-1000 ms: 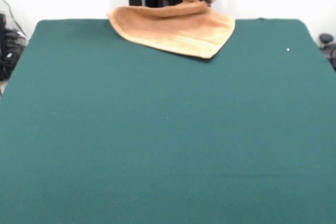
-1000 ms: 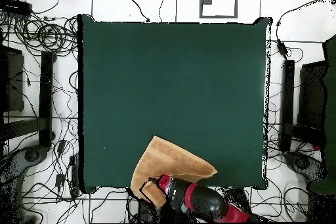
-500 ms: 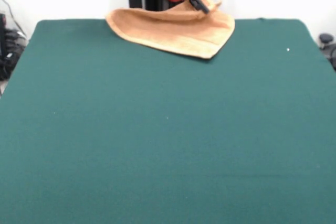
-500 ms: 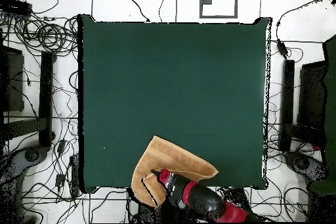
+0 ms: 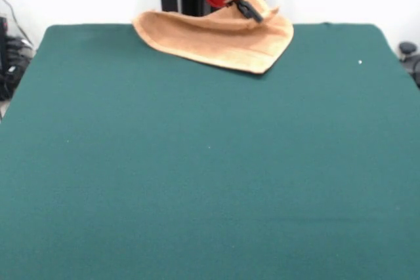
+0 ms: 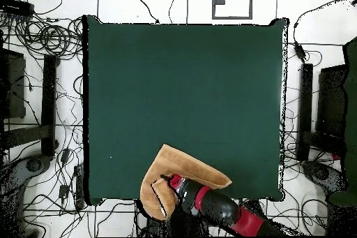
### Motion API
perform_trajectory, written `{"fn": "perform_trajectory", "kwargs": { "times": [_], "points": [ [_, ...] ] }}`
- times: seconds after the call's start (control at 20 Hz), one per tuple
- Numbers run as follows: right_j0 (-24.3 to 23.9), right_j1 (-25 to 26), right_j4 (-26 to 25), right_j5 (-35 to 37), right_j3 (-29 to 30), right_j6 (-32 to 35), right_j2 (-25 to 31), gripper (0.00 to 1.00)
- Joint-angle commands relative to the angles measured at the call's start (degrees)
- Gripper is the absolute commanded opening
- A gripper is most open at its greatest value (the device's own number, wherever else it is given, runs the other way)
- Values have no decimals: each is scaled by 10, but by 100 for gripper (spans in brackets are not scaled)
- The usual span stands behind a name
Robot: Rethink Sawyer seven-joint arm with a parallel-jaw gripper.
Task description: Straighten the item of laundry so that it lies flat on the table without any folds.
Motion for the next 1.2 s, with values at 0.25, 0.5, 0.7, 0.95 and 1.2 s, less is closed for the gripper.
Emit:
{"fn": "perform_trajectory", "kwargs": {
  "times": [0.25, 0.5, 0.7, 0.95, 1.2],
  "points": [
    [6, 45, 57, 104, -127, 19, 84, 0],
    [4, 50, 57, 130, -136, 10, 91, 0],
    [-4, 59, 43, 133, -139, -2, 94, 0],
    [-9, 70, 42, 136, -133, 3, 96, 0],
    [1, 85, 49, 115, -127, 25, 106, 0]
  ]
}}
